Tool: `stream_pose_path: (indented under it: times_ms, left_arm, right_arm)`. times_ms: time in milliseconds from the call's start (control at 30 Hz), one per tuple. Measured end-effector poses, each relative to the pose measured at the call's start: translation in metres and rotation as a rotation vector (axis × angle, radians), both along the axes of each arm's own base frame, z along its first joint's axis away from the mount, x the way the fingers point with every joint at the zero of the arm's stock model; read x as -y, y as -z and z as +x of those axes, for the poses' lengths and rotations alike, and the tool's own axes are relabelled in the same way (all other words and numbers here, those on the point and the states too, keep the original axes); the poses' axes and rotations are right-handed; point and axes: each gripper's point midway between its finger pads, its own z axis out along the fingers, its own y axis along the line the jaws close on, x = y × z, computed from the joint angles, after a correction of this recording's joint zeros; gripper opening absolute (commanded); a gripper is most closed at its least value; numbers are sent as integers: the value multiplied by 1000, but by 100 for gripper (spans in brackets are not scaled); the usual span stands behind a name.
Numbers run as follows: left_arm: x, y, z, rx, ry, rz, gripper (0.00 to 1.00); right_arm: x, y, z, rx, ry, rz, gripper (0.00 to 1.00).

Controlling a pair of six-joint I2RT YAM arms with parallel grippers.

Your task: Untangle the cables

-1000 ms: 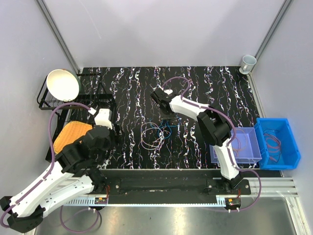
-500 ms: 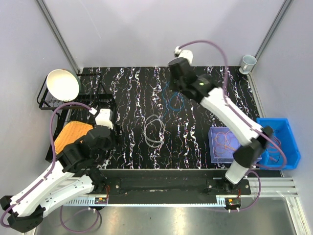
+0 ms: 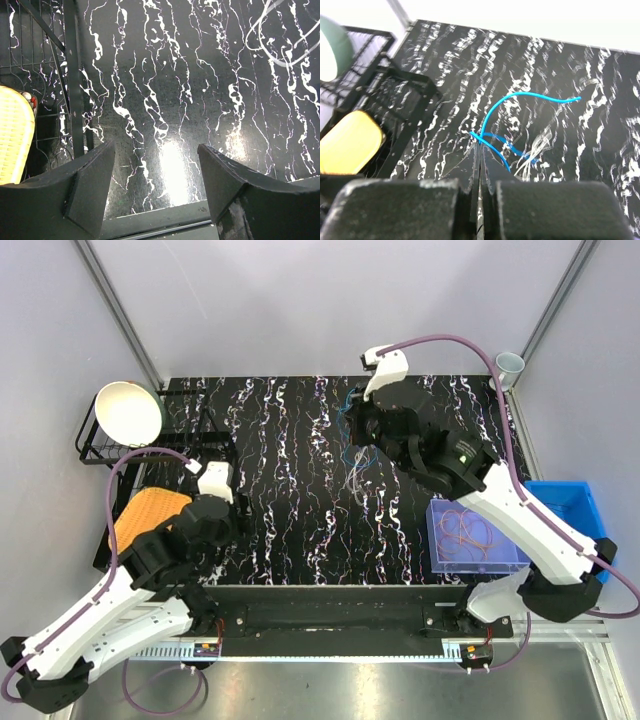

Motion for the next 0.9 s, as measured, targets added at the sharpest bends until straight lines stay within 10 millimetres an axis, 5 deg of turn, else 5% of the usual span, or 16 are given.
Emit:
stream_pose_path:
  times_ms: [233,600,900]
  left_arm:
    - [12,8,2,-14,4,-52,79]
    - [102,69,44,-32,183,-134,89]
    - [155,99,71,-73,290,-122,85]
  right_arm:
    - [-10,-8,-22,73,-112,21,0]
    - [5,31,-35,22,-116,-7,0]
    - [33,9,-53,61,-97,71,0]
